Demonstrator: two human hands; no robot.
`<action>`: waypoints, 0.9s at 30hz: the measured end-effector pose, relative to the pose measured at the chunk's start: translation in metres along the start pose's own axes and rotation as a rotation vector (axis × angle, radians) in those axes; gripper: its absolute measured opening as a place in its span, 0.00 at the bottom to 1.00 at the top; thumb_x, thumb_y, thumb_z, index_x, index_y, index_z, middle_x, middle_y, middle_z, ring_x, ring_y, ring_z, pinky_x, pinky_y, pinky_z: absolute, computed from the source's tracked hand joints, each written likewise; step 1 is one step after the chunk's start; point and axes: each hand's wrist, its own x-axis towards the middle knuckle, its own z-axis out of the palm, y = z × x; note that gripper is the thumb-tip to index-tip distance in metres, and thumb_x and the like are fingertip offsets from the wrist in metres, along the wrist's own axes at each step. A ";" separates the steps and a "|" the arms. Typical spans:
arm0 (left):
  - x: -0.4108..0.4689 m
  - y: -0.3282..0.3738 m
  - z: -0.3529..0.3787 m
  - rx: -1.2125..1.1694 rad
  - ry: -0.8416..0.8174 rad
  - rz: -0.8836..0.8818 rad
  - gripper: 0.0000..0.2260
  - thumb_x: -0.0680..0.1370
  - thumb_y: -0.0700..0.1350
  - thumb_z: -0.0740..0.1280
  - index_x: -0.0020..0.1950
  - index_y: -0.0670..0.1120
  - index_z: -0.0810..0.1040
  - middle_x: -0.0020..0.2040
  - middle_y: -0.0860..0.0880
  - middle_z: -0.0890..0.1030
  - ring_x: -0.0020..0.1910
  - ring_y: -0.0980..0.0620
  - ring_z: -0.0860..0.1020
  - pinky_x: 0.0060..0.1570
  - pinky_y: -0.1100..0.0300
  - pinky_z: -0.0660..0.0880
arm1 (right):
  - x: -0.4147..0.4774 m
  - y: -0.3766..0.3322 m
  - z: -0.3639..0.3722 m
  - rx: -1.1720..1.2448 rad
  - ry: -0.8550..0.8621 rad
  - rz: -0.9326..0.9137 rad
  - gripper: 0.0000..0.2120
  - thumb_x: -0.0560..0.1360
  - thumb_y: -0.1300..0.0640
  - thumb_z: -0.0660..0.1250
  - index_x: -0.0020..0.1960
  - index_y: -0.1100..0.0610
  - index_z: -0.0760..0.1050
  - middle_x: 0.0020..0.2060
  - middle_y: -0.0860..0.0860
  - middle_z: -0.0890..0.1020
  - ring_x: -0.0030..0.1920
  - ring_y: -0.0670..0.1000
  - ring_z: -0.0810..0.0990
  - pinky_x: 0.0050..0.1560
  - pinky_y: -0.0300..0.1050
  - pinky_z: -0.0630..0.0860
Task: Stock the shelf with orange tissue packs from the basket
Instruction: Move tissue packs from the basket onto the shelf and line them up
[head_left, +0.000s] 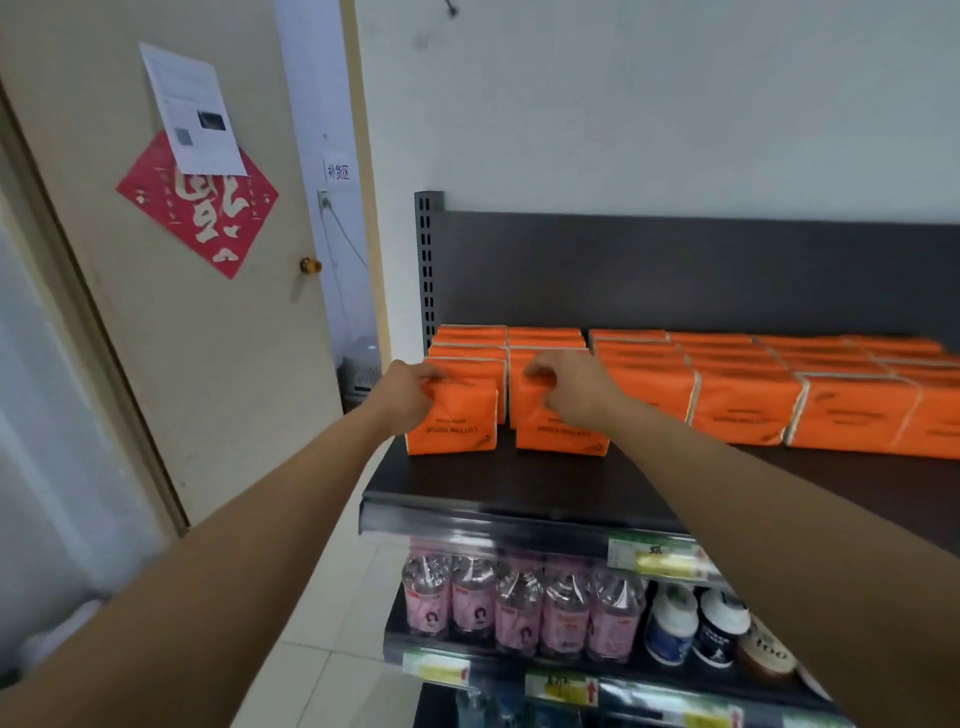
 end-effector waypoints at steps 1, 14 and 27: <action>0.005 -0.003 0.003 -0.006 0.011 -0.005 0.19 0.76 0.33 0.60 0.66 0.43 0.73 0.64 0.36 0.73 0.57 0.38 0.76 0.54 0.52 0.74 | 0.000 0.002 0.002 -0.049 0.028 0.027 0.26 0.71 0.67 0.64 0.67 0.52 0.72 0.65 0.51 0.76 0.67 0.54 0.73 0.67 0.49 0.68; 0.037 -0.041 0.041 -0.097 0.004 -0.164 0.31 0.65 0.45 0.77 0.64 0.44 0.69 0.58 0.43 0.78 0.58 0.43 0.76 0.58 0.48 0.74 | -0.028 0.022 0.022 0.161 0.223 0.491 0.30 0.71 0.51 0.73 0.65 0.64 0.63 0.58 0.61 0.77 0.58 0.62 0.77 0.54 0.52 0.75; 0.038 -0.035 0.045 -0.181 0.003 -0.129 0.31 0.68 0.42 0.75 0.67 0.43 0.66 0.63 0.43 0.75 0.63 0.42 0.73 0.61 0.48 0.70 | -0.020 0.015 0.031 0.245 0.261 0.478 0.25 0.72 0.52 0.72 0.62 0.61 0.64 0.54 0.58 0.78 0.54 0.59 0.78 0.48 0.49 0.74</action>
